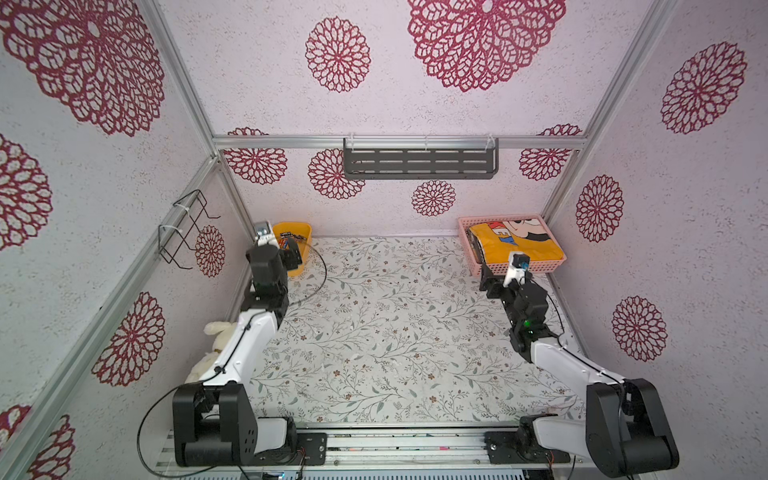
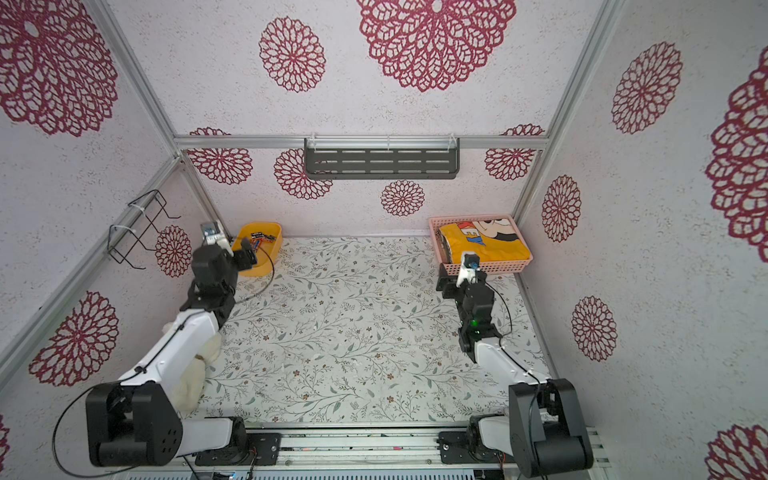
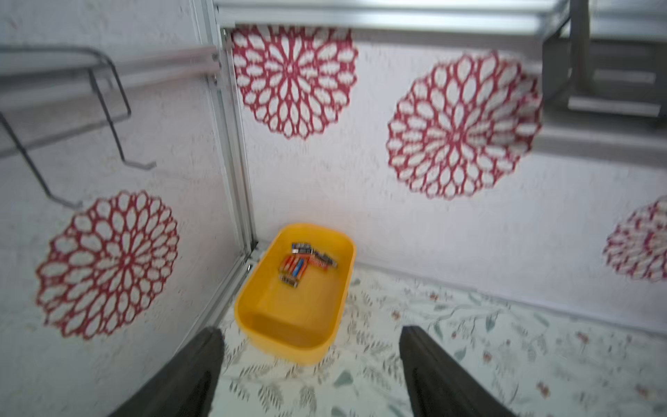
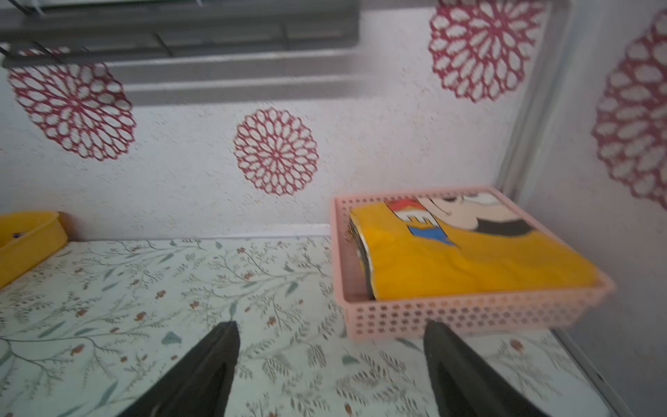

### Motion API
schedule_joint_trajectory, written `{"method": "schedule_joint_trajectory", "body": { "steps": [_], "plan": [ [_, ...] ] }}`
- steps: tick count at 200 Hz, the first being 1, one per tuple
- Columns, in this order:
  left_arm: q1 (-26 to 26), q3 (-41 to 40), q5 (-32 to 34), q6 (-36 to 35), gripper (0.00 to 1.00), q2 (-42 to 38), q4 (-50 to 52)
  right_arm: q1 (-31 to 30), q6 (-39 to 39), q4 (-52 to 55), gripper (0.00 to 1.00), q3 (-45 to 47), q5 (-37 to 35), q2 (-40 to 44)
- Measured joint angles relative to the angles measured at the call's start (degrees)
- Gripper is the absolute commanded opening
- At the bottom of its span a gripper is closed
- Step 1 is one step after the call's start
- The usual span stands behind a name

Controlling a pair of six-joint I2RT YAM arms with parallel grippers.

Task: Take the batteries out of the storage box
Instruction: Pick up the storage box from the corner of the board.

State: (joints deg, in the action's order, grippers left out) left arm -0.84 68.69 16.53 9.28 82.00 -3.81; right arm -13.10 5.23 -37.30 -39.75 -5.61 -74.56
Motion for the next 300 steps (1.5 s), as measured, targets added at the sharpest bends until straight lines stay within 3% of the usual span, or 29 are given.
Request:
{"method": "schedule_joint_trajectory", "body": {
  "steps": [15, 44, 77, 100, 124, 203, 300],
  "plan": [
    [-0.3, 16.3, 0.2, 0.8, 0.76, 8.5, 9.8, -5.9, 1.6, 5.8, 0.76, -8.9, -0.2, -4.8],
    [-1.9, 40.3, -1.9, 1.6, 0.73, 26.9, 28.7, -13.9, 5.5, 15.8, 0.73, -19.9, 2.8, -15.7],
    [-4.5, 63.3, -6.0, 0.9, 0.72, 49.0, 47.0, -17.1, 8.2, 23.5, 0.73, -22.4, 4.7, -21.1],
    [-5.6, 73.1, -9.4, 0.2, 0.71, 59.7, 55.6, -18.4, 9.5, 24.7, 0.73, -21.9, 5.5, -21.1],
    [-6.3, 74.9, -12.2, -0.1, 0.7, 63.9, 59.6, -19.2, 10.9, 24.2, 0.73, -19.7, 5.9, -21.0],
    [-3.9, 72.7, -16.4, -1.3, 0.63, 64.3, 59.3, -19.4, 11.9, 24.2, 0.73, -15.4, 5.7, -21.2],
    [-3.0, 72.0, -17.0, -2.5, 0.27, 65.9, 59.1, -19.4, 11.9, 23.9, 0.74, -15.4, 5.6, -23.1]
  ]
}}
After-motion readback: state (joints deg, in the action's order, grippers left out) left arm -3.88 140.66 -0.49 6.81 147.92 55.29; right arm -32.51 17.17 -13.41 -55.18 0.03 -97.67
